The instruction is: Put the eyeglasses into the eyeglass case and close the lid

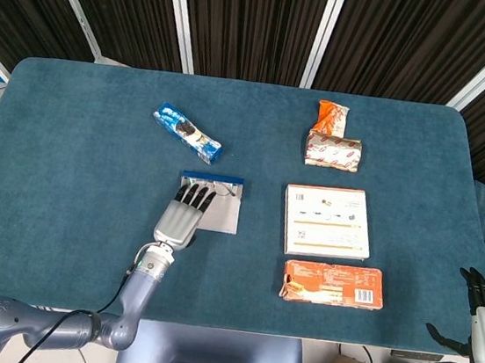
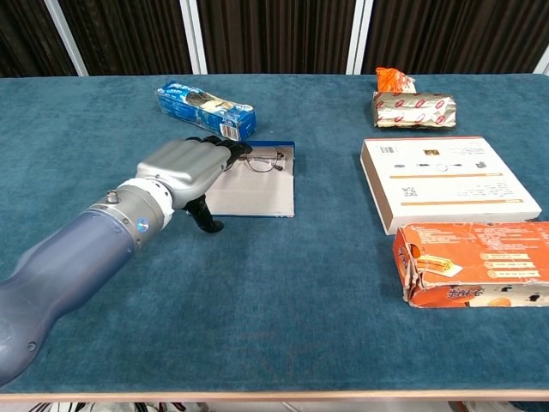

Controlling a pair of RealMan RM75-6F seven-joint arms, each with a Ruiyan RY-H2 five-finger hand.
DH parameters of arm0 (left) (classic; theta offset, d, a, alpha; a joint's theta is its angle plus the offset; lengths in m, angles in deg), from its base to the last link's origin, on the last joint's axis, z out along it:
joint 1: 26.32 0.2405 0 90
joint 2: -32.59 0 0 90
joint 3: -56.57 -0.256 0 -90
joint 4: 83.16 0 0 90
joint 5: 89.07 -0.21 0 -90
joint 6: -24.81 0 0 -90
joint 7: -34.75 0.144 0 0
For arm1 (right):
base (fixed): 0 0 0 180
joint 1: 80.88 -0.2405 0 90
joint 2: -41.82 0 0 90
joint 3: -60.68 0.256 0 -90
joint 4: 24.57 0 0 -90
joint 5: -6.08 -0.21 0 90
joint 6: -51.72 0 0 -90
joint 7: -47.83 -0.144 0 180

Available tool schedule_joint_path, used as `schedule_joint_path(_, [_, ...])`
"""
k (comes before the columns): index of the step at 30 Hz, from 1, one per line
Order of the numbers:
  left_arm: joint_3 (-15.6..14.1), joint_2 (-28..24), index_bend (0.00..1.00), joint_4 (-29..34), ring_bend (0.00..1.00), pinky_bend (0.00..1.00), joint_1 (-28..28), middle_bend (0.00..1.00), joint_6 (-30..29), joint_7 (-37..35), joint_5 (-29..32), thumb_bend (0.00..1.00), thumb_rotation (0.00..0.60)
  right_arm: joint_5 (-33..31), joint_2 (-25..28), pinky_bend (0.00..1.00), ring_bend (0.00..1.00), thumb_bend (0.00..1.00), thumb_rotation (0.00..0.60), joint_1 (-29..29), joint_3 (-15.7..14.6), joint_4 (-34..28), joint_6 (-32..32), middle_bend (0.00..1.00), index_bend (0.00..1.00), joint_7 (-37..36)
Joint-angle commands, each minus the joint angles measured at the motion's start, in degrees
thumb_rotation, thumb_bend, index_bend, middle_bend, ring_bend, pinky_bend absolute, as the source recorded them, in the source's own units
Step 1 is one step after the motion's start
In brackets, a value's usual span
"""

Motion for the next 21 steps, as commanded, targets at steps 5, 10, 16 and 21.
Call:
schedule_joint_path(5, [1.5, 0.65, 0.05, -0.37, 0.01, 0.1, -0.25, 0.08, 1.54, 1.48, 1.59, 0.19, 0.6, -0.07, 0.03, 0.16, 0.12, 0.25, 0.6, -0.05, 0.02, -0.01, -0.11, 0.05, 0.08, -0.11])
schedule_joint_path(10, [2.76, 1.04, 0.06, -0.71, 0.02, 0.12, -0.45, 0.08, 2.73, 1.75, 2.78, 0.19, 0.6, -0.08, 0.03, 0.16, 0.12, 0.25, 0.6, -0.07, 0.01, 0.0, -0.16, 0.05, 0.08, -0.16])
schedule_joint_path(16, [3.49, 1.62, 0.07, -1.58, 0.02, 0.12, -0.65, 0.09, 3.71, 2.08, 3.55, 0.19, 0.6, -0.14, 0.08, 0.16, 0.12, 0.25, 0.6, -0.06, 0.04, -0.02, -0.16, 0.05, 0.08, -0.27])
schedule_joint_path(21, [4.08, 2.16, 0.08, -2.14, 0.02, 0.12, -0.81, 0.09, 3.7, 1.99, 3.35, 0.19, 0.6, -0.1, 0.12, 0.16, 0.12, 0.25, 0.6, -0.05, 0.01, -0.02, -0.16, 0.05, 0.08, -0.37])
